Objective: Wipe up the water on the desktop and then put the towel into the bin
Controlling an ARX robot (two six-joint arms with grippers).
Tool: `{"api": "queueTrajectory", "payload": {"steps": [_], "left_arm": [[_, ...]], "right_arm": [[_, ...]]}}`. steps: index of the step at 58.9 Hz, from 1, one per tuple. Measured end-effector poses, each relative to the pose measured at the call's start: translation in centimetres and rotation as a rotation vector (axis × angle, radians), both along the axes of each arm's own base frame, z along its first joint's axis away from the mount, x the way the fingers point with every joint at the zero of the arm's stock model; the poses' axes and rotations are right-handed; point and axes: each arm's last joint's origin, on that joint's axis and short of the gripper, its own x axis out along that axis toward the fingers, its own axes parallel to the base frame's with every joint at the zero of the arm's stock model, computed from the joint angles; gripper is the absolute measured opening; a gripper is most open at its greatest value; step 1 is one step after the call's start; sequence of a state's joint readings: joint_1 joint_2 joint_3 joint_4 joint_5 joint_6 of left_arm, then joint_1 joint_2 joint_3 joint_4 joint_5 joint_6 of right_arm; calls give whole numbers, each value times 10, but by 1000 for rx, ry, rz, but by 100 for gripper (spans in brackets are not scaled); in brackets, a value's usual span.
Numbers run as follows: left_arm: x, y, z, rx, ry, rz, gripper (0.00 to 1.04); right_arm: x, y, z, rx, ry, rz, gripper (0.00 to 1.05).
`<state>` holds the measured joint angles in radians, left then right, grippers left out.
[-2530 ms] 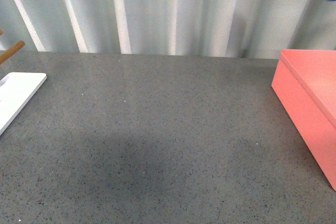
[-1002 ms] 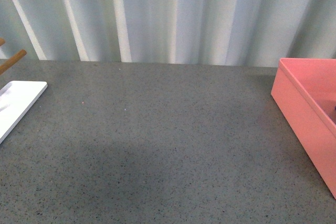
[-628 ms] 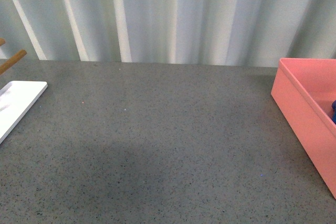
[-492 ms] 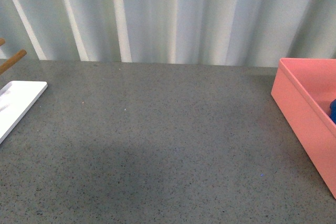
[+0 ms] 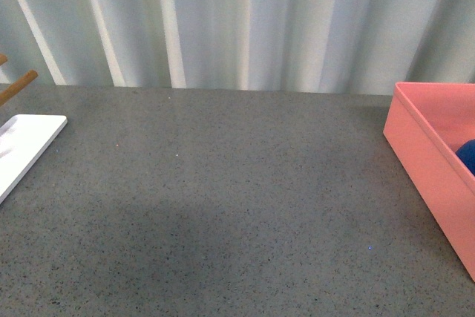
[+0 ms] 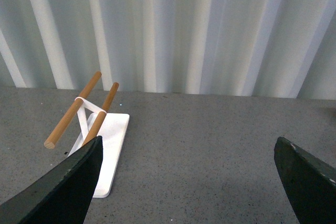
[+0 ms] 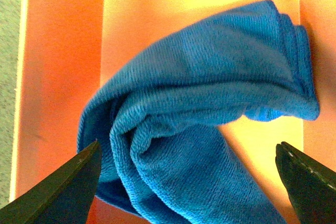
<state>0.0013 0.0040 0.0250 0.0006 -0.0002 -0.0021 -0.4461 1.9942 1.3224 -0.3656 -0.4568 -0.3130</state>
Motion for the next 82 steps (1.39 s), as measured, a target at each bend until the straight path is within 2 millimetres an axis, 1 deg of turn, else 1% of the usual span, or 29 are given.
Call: {"api": "queueTrajectory", "payload": {"steps": [6,11,15,19,22,24,26,28,29,31,32,35,40,42,43,47,48,52,53,55,56,58,62,69,70,73,78,79,82], "left_arm": [[0,0,0,0,0,0,98],[0,0,0,0,0,0,98],[0,0,0,0,0,0,98],[0,0,0,0,0,0,98],[0,0,0,0,0,0,98],[0,0,0,0,0,0,98],[0,0,0,0,0,0,98],[0,0,0,0,0,0,98],[0,0,0,0,0,0,98],[0,0,0,0,0,0,98],[0,0,0,0,0,0,98],[0,0,0,0,0,0,98],[0,0,0,0,0,0,98],[0,0,0,0,0,0,98],[0,0,0,0,0,0,98],[0,0,0,0,0,0,98],[0,0,0,0,0,0,98],[0,0,0,0,0,0,98],[0,0,0,0,0,0,98],[0,0,0,0,0,0,98],[0,0,0,0,0,0,98],[0,0,0,0,0,0,98],[0,0,0,0,0,0,98],[0,0,0,0,0,-2,98],[0,0,0,0,0,-2,98],[0,0,0,0,0,-1,98],[0,0,0,0,0,0,98],[0,0,0,0,0,0,98],[0,0,0,0,0,0,98]], "right_arm": [[-1,1,20,21,-84,-3,98],[-8,6,44,-5,-166,-18,98],[-18,15,67,-33,-259,-7,98],[-31,26,86,6,-345,18,98],[-48,41,107,80,-428,61,98],[-58,49,116,107,-464,82,98],[-70,58,125,118,-493,98,98],[-86,70,134,120,-526,112,98],[-91,73,136,119,-533,116,98],[-107,85,143,121,-560,132,98],[-111,88,144,122,-567,136,98],[-135,105,149,103,-606,157,98],[-162,126,147,59,-643,194,98],[-173,135,142,37,-648,206,98],[-176,137,140,34,-648,211,98],[-195,153,127,13,-638,243,98],[-199,158,123,-6,-650,228,96],[-210,165,109,-128,-819,34,83],[-211,165,108,-140,-839,12,81],[-218,164,100,-171,-895,-73,74],[-219,164,99,-175,-904,-89,72],[-224,163,90,-186,-923,-130,65],[-229,163,79,-186,-930,-147,54],[-234,163,55,-182,-901,-142,31],[-234,163,53,-182,-898,-142,29],[-237,163,47,-182,-894,-141,19],[-240,163,44,-180,-908,-142,4],[-241,163,44,-182,-911,-141,3],[-243,163,41,-179,-917,-144,3]]}}
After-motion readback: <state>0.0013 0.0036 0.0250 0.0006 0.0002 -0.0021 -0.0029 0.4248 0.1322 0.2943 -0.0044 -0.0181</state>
